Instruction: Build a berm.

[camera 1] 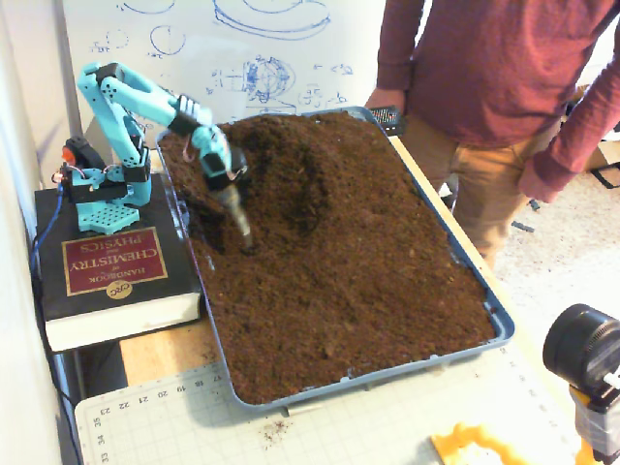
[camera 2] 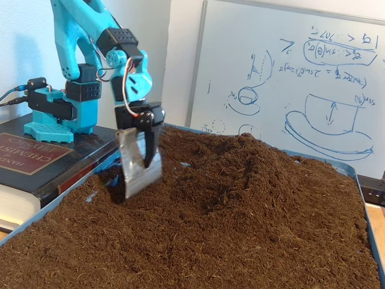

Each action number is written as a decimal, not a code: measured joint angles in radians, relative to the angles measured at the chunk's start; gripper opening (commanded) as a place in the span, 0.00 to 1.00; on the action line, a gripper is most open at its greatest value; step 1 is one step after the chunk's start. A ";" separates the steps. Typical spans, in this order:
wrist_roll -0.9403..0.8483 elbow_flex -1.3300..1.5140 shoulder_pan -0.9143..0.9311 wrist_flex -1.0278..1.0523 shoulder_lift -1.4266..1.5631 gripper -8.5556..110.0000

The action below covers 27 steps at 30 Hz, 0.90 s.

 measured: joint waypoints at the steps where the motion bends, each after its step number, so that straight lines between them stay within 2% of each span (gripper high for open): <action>1: 0.000 0.014 0.009 0.000 0.002 0.08; 6: -0.049 0.029 0.038 0.000 0.052 0.08; 11: -0.259 0.031 0.109 0.000 0.064 0.08; 19: -0.566 0.031 0.336 0.000 0.064 0.08; 27: -0.611 0.057 0.414 -0.028 -0.046 0.08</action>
